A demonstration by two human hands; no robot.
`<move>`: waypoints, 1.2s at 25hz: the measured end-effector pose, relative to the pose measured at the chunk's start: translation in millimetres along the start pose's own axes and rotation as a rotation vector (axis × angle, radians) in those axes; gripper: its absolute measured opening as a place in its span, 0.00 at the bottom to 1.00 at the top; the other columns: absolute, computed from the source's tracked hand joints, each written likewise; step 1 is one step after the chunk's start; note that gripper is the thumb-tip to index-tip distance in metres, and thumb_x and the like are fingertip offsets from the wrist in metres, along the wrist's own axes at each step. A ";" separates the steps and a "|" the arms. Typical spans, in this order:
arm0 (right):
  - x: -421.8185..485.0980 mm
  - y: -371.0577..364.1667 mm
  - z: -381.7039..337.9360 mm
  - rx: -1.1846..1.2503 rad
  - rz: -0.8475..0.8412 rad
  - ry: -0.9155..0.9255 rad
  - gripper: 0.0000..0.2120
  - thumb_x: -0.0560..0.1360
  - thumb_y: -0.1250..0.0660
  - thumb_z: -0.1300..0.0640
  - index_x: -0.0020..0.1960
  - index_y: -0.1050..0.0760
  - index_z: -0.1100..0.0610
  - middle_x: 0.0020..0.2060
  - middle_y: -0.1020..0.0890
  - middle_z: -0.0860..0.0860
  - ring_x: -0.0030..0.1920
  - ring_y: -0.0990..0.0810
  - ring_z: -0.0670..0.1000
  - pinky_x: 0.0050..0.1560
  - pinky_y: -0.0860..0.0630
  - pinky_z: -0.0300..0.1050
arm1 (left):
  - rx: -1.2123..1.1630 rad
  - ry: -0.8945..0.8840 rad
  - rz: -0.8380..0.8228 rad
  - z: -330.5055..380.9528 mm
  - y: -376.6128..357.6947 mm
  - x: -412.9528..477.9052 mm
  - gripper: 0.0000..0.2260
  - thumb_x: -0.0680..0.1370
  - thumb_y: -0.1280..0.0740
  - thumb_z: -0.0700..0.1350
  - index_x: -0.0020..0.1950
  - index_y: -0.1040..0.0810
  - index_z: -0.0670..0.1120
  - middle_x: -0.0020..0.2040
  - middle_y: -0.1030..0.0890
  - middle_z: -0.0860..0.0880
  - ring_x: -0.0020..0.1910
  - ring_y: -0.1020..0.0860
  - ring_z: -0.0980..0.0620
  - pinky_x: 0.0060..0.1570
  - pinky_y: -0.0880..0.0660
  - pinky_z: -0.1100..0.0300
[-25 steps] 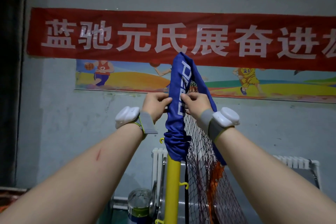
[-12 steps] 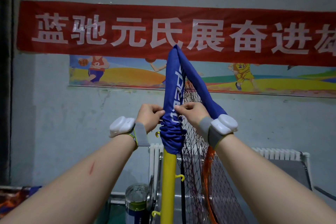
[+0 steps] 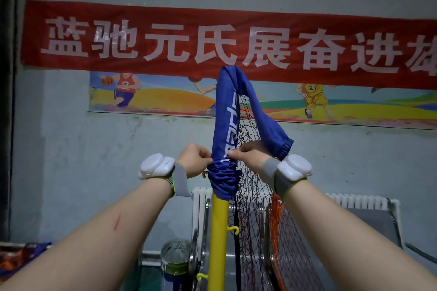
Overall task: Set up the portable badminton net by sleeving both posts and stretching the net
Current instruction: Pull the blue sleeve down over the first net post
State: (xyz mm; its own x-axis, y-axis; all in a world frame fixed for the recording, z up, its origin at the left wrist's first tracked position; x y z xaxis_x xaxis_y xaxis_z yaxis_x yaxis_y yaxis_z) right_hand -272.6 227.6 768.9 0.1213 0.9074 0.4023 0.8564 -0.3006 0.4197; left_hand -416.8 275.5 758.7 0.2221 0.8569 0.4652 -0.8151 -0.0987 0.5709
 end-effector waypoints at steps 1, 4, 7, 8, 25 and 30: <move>1.1 2.5 -1.5 -0.039 -0.008 -0.017 0.12 0.73 0.31 0.57 0.50 0.22 0.65 0.42 0.23 0.55 0.41 0.26 0.50 0.39 0.31 0.38 | 0.024 0.005 -0.027 4.3 0.3 0.3 0.09 0.75 0.38 0.35 0.53 0.21 0.36 0.46 0.20 0.41 0.45 0.24 0.48 0.52 0.26 0.55; 9.4 17.7 -6.2 -0.155 0.035 -0.065 0.14 0.72 0.31 0.55 0.52 0.23 0.65 0.41 0.23 0.55 0.37 0.27 0.50 0.40 0.31 0.41 | -0.063 -0.011 0.027 22.1 13.7 5.7 0.16 0.76 0.39 0.38 0.64 0.28 0.39 0.58 0.22 0.42 0.57 0.24 0.44 0.59 0.29 0.56; 17.6 31.3 -20.3 -0.083 0.179 -0.006 0.11 0.74 0.36 0.59 0.53 0.24 0.64 0.43 0.21 0.58 0.40 0.25 0.55 0.44 0.29 0.45 | -0.190 -0.126 0.198 46.5 34.9 12.3 0.12 0.77 0.40 0.40 0.59 0.24 0.40 0.56 0.20 0.41 0.55 0.23 0.44 0.60 0.27 0.53; 19.6 32.4 -27.3 -0.014 0.208 0.043 0.11 0.75 0.38 0.62 0.54 0.24 0.65 0.46 0.20 0.60 0.44 0.23 0.58 0.47 0.29 0.46 | -0.203 -0.165 0.241 52.8 39.1 14.0 0.11 0.78 0.40 0.40 0.57 0.22 0.39 0.54 0.19 0.41 0.54 0.22 0.43 0.59 0.26 0.51; 10.0 17.7 -21.4 -0.140 0.092 0.042 0.11 0.74 0.34 0.62 0.54 0.23 0.66 0.44 0.23 0.55 0.45 0.26 0.52 0.41 0.28 0.37 | 0.022 -0.136 0.174 33.7 25.7 5.0 0.11 0.78 0.39 0.39 0.44 0.20 0.34 0.40 0.19 0.36 0.39 0.25 0.45 0.42 0.29 0.56; 2.0 17.5 -5.4 -0.195 0.054 -0.030 0.13 0.71 0.32 0.60 0.54 0.22 0.64 0.55 0.20 0.61 0.57 0.22 0.60 0.57 0.26 0.49 | 0.035 -0.099 0.112 16.9 12.3 -2.3 0.11 0.77 0.38 0.40 0.46 0.19 0.34 0.44 0.17 0.37 0.46 0.20 0.41 0.50 0.25 0.54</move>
State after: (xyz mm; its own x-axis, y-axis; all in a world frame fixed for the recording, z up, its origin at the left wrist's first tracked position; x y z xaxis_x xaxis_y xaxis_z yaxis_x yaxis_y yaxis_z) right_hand -260.1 222.5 781.4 0.1818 0.8961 0.4048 0.7353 -0.3972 0.5491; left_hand -418.3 263.8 776.0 0.1836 0.7858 0.5906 -0.8191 -0.2099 0.5339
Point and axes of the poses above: each hand's wrist, its own x-axis towards the middle knuckle, its own y-axis out of the back of the hand, z = x × y, the point moved 9 cm from there along x, towards the middle knuckle
